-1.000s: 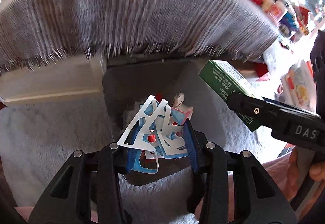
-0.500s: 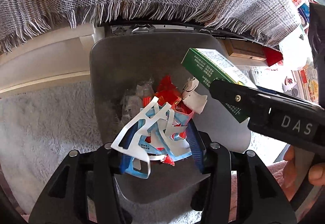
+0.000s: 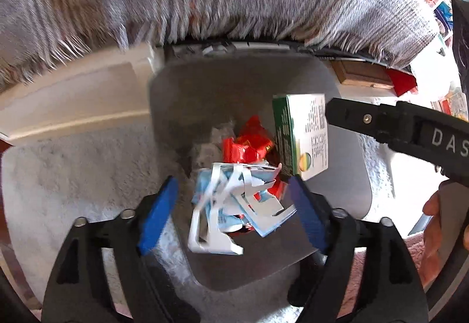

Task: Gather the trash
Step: 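Carry the cutout and box over the gray bin and open both tools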

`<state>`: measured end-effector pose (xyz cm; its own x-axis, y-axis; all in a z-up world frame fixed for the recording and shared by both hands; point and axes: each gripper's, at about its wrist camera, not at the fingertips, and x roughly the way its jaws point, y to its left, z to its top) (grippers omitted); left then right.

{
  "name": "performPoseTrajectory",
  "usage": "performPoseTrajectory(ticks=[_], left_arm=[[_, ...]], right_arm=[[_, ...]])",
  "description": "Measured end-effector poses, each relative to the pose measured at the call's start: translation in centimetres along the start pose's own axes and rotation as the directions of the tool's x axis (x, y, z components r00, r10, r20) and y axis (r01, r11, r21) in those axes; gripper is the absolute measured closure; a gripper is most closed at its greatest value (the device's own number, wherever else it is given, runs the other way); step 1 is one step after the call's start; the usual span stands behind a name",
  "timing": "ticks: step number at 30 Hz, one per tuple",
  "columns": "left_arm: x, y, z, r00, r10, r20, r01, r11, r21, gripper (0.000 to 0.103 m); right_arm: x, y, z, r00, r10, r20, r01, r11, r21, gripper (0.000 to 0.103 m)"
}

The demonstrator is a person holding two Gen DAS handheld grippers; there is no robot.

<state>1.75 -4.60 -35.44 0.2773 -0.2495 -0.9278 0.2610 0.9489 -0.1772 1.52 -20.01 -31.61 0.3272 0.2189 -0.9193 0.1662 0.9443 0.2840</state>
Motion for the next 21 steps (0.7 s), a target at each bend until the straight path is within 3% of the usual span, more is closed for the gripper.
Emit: performPoseTrajectory(ticks=[6,10,12,17,21], left_arm=[[-3.1,-0.4,-0.6,0.999,-0.013,0.052,0.012,1.000,0.007,0.008],[-5.1,-0.7,-1.2,0.996,-0.028,0.082,0.027,0.999,0.017,0.008],[-6.2,-0.9,-1.3,0.994,-0.025,0.106,0.023,0.999,0.023,0.008],[-9.2,-1.0,-1.6,0.986,0.004,0.169,-0.010,0.999,0.036,0.008],[-12.5,-0.9,-1.6,0.966,0.019,0.257,-0.028,0.999,0.028,0.008]], right_arm=[[-2.7,-0.9,-0.3,0.997,-0.024,0.077,0.023,1.000,0.019,0.017],[-5.2,-1.4,-0.9,0.991,-0.034,0.131,0.031,0.999,0.024,0.013],[-6.3,-1.5,-1.1,0.986,-0.042,0.162,0.041,0.999,0.013,0.006],[-9.9,-1.0,-2.1,0.961,-0.087,0.263,0.096,0.995,-0.019,0.003],[-12.2,-0.6,-3.0,0.933,-0.136,0.334,0.151,0.988,-0.019,0.003]])
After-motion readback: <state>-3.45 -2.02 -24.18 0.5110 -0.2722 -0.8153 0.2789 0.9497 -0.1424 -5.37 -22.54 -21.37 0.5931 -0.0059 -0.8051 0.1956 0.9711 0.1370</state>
